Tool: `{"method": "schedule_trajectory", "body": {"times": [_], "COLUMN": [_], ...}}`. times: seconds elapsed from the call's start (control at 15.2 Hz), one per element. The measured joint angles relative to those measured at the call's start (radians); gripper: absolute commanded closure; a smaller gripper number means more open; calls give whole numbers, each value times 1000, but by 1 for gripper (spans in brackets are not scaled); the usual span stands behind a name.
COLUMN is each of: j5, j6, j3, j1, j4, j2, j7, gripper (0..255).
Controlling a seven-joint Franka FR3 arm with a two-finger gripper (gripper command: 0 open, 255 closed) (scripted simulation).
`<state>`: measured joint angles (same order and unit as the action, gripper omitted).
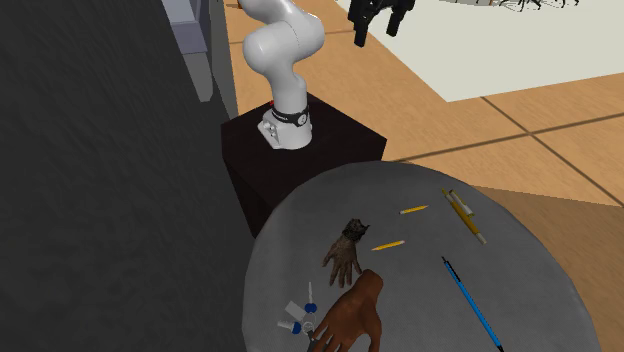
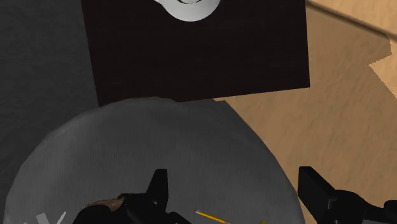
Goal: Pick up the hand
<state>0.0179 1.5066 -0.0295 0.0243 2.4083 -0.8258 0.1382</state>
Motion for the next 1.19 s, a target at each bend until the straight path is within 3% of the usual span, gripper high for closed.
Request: {"method": "schedule_trajectory", "body": {"times": [0.13,0.46,1.19], "j5": [-7,-60,-138], "j6": [15,165,538], "j3": [8,74,242], "j1": [-3,-27,-72], "j4": [11,80,92], "j2": [2,53,329], "j7": [-9,-87,-276], "gripper": [0,0,0]}}
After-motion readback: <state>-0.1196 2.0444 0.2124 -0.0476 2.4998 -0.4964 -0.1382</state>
